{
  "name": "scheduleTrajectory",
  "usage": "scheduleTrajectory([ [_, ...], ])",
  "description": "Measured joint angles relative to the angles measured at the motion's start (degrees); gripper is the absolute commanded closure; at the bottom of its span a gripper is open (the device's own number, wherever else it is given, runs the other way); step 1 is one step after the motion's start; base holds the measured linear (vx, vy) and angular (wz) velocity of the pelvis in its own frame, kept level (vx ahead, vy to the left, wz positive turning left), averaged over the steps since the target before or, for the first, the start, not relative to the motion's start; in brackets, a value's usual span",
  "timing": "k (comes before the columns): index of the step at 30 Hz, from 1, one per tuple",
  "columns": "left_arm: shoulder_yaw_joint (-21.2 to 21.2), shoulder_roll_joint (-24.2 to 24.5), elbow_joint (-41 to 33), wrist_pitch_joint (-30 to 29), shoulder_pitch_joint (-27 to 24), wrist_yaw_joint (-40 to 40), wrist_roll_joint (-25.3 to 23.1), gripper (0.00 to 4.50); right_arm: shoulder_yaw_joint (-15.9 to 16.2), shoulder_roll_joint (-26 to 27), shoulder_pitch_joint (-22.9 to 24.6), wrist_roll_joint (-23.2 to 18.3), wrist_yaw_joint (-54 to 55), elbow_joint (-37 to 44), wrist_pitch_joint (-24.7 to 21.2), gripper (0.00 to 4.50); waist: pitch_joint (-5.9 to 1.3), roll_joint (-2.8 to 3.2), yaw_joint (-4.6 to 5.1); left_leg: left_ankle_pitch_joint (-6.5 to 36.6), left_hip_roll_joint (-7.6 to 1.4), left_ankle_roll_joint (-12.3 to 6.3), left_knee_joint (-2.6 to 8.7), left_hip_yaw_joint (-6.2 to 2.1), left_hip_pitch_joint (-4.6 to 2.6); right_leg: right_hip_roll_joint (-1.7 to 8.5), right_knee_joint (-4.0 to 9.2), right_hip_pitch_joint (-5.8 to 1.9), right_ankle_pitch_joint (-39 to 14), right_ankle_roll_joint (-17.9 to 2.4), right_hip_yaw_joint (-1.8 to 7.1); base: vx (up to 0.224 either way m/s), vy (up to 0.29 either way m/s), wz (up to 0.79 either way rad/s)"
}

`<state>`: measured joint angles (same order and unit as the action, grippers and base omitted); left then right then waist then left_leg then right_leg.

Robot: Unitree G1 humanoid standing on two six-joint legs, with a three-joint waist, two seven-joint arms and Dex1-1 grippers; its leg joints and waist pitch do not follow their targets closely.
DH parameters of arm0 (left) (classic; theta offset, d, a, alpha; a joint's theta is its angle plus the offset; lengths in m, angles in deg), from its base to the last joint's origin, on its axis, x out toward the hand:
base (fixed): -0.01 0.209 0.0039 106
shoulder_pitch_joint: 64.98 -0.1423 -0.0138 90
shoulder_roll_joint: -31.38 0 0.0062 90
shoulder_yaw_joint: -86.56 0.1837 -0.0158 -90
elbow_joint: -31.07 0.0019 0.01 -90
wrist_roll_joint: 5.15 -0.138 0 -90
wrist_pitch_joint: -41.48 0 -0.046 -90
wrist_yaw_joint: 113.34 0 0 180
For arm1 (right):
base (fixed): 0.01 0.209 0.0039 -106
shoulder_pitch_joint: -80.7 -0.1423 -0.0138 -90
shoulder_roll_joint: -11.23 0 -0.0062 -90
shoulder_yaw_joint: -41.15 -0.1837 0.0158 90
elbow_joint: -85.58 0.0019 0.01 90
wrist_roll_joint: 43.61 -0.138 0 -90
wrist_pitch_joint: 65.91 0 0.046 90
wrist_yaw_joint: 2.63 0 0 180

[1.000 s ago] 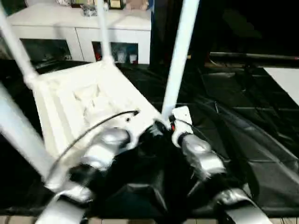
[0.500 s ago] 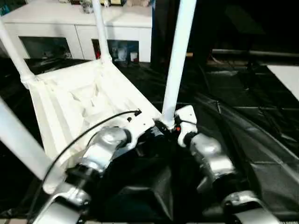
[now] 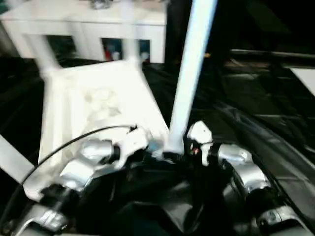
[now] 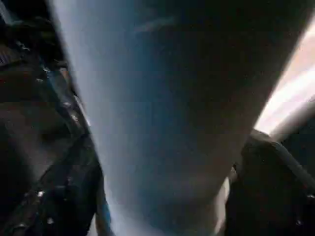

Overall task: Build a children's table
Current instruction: Rotate leg to tighten

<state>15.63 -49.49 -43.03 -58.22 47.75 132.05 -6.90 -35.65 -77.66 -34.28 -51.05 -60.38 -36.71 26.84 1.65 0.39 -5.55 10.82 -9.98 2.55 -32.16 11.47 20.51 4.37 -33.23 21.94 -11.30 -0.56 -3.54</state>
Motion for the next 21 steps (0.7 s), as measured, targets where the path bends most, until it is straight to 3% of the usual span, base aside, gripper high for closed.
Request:
scheduleTrajectory([
  [5, -0.03, 0.91, 0.02, 0.18, -0.12, 0.54, 0.88, 4.5, 0.32, -0.92, 0.43, -0.17, -2.65, 0.63, -0.37, 0.59, 0.01, -0.02, 0.31, 0.0, 0.0, 0.01, -0.14, -0.02, 0.0, 0.01, -0.14, 0.0, 0.01, 0.0, 0.01, 0.0, 0.0, 0.0],
  [6, -0.05, 0.98, 0.08, 0.38, -0.13, 0.54, 0.9, 4.5, 0.33, -0.99, 0.58, -0.15, -2.84, 0.64, -0.45, 0.93, 0.01, -0.02, 0.32, 0.0, -0.01, 0.01, -0.14, -0.03, -0.01, 0.01, -0.18, 0.01, 0.0, 0.0, 0.0, 0.0, 0.0, 0.0],
  [9, -0.13, 0.98, 0.1, 0.49, -0.13, 0.56, 0.9, 4.5, 0.49, -1.12, 0.61, 0.23, -2.83, 0.64, -0.49, 0.96, 0.01, -0.02, 0.33, -0.01, -0.02, 0.02, -0.15, -0.03, -0.01, 0.01, -0.21, 0.02, 0.0, 0.0, 0.0, 0.0, 0.0, 0.0],
  [10, -0.14, 0.98, 0.1, 0.49, -0.13, 0.56, 0.89, 4.5, 0.52, -1.14, 0.6, 0.23, -2.83, 0.64, -0.49, 1.23, 0.01, -0.02, 0.31, -0.01, -0.01, 0.01, -0.15, -0.03, 0.0, 0.01, -0.21, 0.02, 0.0, 0.0, 0.0, 0.0, 0.0, 0.0],
  [15, -0.21, 0.98, 0.12, 0.46, -0.13, 0.53, 0.88, 4.5, 0.59, -1.06, 0.61, 0.19, -2.83, 0.76, -0.51, 1.63, 0.01, -0.02, 0.38, -0.01, -0.02, 0.01, -0.2, -0.03, 0.0, 0.01, -0.24, 0.02, 0.0, 0.01, 0.0, 0.0, 0.0, 0.0],
  [21, -0.21, 0.99, 0.17, 0.47, -0.13, 0.5, 0.9, 4.5, 0.54, -0.98, 0.61, 0.18, -2.86, 0.76, -0.54, 1.75, 0.01, -0.02, 0.39, -0.01, -0.02, 0.01, -0.21, -0.03, 0.0, 0.01, -0.25, 0.02, 0.0, 0.01, 0.0, 0.0, 0.0, 0.0],
])
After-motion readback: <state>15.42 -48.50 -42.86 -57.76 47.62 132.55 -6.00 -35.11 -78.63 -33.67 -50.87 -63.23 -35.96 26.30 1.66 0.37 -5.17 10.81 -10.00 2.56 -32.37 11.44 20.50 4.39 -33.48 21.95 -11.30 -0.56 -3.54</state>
